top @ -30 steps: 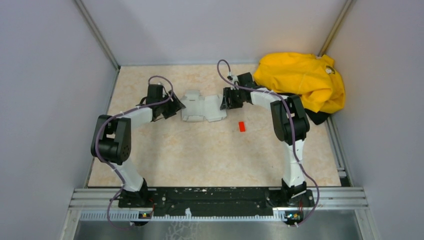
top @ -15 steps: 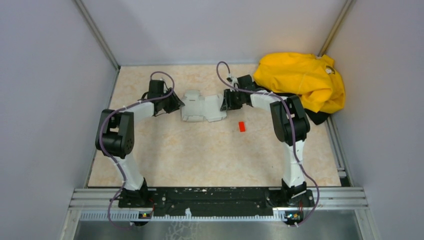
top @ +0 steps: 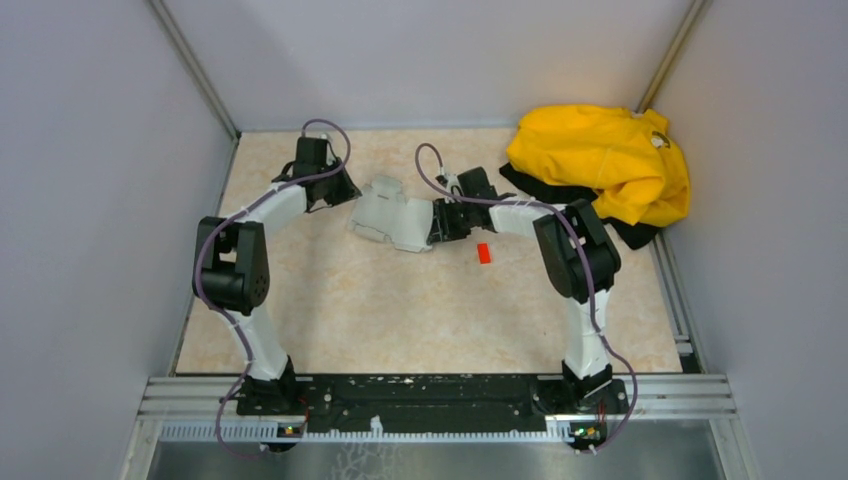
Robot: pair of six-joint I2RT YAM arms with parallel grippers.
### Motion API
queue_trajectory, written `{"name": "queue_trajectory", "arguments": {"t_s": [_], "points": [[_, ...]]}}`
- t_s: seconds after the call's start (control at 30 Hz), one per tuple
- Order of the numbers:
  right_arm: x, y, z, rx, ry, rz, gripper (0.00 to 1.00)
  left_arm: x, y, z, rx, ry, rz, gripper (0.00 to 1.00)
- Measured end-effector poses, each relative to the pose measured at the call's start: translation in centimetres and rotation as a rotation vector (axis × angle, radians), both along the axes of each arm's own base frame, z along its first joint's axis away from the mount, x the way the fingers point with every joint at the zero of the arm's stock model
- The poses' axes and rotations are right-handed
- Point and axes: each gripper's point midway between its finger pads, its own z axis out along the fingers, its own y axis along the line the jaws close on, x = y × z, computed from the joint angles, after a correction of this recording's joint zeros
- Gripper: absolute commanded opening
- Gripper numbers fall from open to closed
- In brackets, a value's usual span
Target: Fold the paper box
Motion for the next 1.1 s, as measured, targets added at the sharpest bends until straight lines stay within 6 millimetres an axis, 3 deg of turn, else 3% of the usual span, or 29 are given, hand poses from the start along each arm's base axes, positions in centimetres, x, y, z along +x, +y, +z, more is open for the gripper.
{"name": "queue_trajectory", "arguments": {"t_s": [0.1,0.3,0.4,0.47,0.53,0.77,0.8,0.9,1.0,1.1], "points": [[-1.1,0.3,0.0,0.027,0.032,-0.008,0.36,-0.4,0.2,-0.4,0.018,0.018,-0.001,0.35],[-2.6,0.1,0.6,0.054,0.084,-0.025,0.5,-0.7,1.3,-0.8,0.082,0.037,0.011,0.47],[-3.0,-0.5,1.8,0.051,0.091,-0.033,0.5,-0.5,1.9,-0.5,0.101,0.037,0.021,0.6],[-3.0,-0.9,3.1,0.052,0.077,-0.037,0.5,-0.4,2.1,-0.4,0.106,0.037,0.024,0.75],[-2.9,-1.2,4.6,0.057,0.061,-0.039,0.47,-0.6,2.5,-0.6,0.111,0.048,0.033,0.97],[0.3,-0.2,9.5,0.101,-0.042,-0.033,0.15,-0.7,4.8,-1.5,0.107,0.076,0.092,0.99],[1.0,0.2,9.9,0.109,-0.054,-0.029,0.12,-0.9,5.3,-1.7,0.105,0.084,0.103,0.98],[2.9,1.2,9.3,0.12,-0.061,-0.023,0.1,-1.0,6.2,-2.1,0.092,0.099,0.125,0.77],[3.6,1.7,6.3,0.106,-0.012,-0.026,0.09,-0.9,6.7,-2.0,0.079,0.101,0.138,0.42],[3.2,1.7,2.9,0.083,0.067,-0.034,0.09,-0.9,6.8,-2.0,0.075,0.102,0.14,0.22]]}}
